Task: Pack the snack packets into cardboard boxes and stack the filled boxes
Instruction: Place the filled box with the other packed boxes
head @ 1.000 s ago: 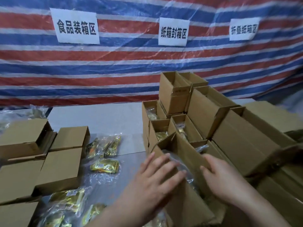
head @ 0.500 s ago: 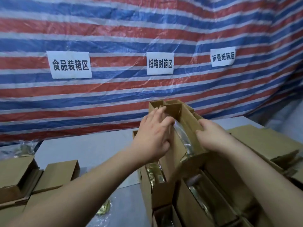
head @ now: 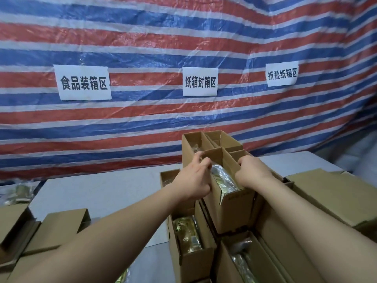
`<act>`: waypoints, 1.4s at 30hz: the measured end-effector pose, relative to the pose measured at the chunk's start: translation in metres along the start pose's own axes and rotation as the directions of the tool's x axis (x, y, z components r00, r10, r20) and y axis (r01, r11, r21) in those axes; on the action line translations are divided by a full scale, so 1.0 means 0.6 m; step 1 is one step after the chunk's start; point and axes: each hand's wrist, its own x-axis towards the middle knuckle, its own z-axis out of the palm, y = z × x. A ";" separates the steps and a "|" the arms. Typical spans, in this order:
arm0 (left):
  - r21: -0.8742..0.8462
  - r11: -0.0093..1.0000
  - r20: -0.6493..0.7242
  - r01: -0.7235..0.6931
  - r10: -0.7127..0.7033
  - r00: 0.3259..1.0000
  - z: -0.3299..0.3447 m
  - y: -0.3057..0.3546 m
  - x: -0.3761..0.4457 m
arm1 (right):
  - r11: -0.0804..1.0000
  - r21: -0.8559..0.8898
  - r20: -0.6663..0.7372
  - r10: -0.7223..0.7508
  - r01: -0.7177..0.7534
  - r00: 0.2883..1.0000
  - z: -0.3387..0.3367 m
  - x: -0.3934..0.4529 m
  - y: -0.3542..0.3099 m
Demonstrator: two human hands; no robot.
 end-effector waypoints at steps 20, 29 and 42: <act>-0.067 0.997 0.051 0.024 -0.021 0.998 0.036 -0.019 0.000 | 0.979 -0.189 -0.183 -0.108 0.072 0.977 0.051 0.021 0.014; -0.306 0.947 -0.100 0.103 -0.139 0.985 -0.028 -0.041 -0.124 | 0.891 0.211 -0.401 -0.298 0.403 0.867 0.039 -0.052 -0.082; -0.398 0.649 -0.068 0.649 -0.726 0.684 -0.007 -0.206 -0.562 | 0.673 0.734 0.288 -0.429 0.090 0.857 0.413 -0.327 -0.261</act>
